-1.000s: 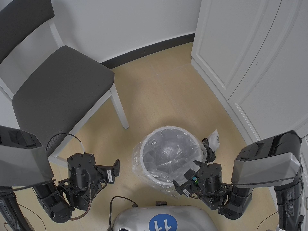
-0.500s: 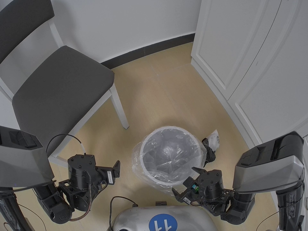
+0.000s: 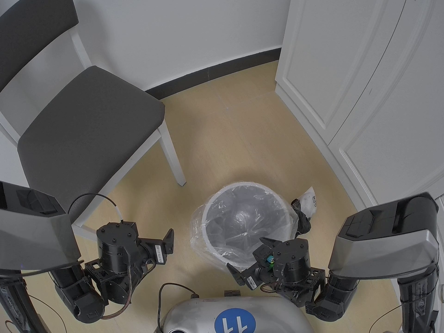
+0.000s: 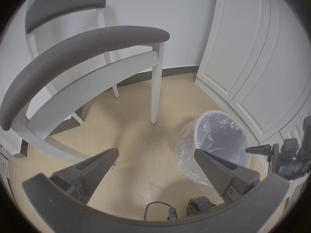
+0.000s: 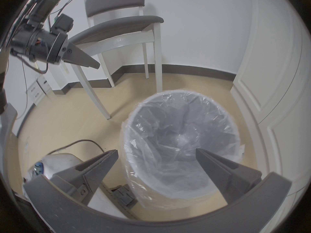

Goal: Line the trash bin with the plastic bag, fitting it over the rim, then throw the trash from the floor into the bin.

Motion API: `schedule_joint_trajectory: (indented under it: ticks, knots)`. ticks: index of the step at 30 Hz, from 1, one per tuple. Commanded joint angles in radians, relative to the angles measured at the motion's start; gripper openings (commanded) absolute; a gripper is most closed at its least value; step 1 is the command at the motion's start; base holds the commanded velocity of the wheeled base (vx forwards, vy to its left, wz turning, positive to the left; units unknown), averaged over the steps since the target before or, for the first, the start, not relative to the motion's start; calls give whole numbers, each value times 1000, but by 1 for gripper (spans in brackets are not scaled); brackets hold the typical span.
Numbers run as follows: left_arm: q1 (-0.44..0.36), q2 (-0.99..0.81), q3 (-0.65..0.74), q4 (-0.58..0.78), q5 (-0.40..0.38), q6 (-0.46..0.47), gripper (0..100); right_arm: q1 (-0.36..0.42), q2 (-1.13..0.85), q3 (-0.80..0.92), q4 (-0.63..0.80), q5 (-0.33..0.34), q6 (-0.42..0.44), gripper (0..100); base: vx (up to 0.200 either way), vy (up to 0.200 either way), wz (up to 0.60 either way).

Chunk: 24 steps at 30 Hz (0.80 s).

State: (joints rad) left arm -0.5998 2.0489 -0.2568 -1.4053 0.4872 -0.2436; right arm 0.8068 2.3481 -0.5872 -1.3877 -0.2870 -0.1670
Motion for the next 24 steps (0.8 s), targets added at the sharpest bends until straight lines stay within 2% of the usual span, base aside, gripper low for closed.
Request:
schedule_joint_trajectory:
  ticks: [1,4,8,15,19,24]
  knots:
    - [0,11,1,-3,1,0,100,5,-36,-25,61,63,73,100,0,0,0]
    - [-2,11,2,-3,1,0,100,-1,-99,-39,187,158,176,100,0,0,0]
    - [0,11,1,-3,1,0,100,-29,-118,-85,306,193,228,100,0,0,0]
    - [0,14,1,-3,1,-2,100,-92,-49,-137,320,204,228,100,0,0,0]
    - [0,14,1,-3,1,-2,100,-101,-30,-149,320,230,231,100,0,0,0]
    - [0,14,1,-3,1,0,100,-112,-26,-155,308,285,274,100,0,0,0]
